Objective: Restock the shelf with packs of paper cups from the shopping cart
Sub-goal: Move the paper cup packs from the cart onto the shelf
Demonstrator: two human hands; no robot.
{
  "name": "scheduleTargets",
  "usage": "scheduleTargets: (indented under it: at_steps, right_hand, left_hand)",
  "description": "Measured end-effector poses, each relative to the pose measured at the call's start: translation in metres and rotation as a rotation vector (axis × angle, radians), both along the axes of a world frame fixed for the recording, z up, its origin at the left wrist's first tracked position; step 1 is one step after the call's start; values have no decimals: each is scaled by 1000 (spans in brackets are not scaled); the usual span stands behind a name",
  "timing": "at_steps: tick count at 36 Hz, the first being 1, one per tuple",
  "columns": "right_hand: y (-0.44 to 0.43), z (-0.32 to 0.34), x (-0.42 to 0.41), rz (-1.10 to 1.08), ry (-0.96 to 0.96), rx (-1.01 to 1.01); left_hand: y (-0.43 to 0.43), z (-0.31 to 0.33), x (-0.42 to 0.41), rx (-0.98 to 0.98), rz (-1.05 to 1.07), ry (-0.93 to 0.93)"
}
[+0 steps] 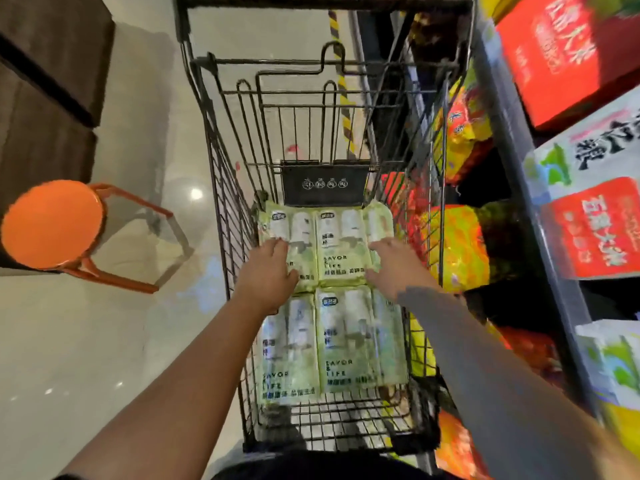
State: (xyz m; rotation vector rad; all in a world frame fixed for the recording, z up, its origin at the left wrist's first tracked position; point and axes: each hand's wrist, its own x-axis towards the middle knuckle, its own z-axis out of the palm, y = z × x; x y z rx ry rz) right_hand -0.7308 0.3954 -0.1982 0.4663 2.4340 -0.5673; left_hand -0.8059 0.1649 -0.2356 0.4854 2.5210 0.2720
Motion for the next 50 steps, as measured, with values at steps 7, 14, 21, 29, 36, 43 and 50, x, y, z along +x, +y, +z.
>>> scheduleTargets:
  at_steps: [7, 14, 21, 29, 36, 43, 50]
  right_hand:
    - [-2, -89, -40, -166, -106, -32]
    - [-10, -171, -58, -439, -142, -81]
    - [-22, -211, -71, -554, -178, 91]
    - [-10, -214, -87, -619, -241, 110]
    - [-3, -208, -90, -646, -265, 75]
    - [-5, -202, -79, -802, -102, -88]
    - [-8, -190, -56, -918, -29, -290]
  left_hand:
    - [7, -92, -36, -103, 102, -192]
    - [7, -162, -62, -126, 438, -319]
    - [17, -187, -50, 168, 882, -376]
    - [16, -184, -59, 41, 952, -395]
    - [16, -173, -65, -52, 894, -411]
    - [27, -167, -53, 106, 879, -343]
    - [33, -142, -44, 86, 747, -301]
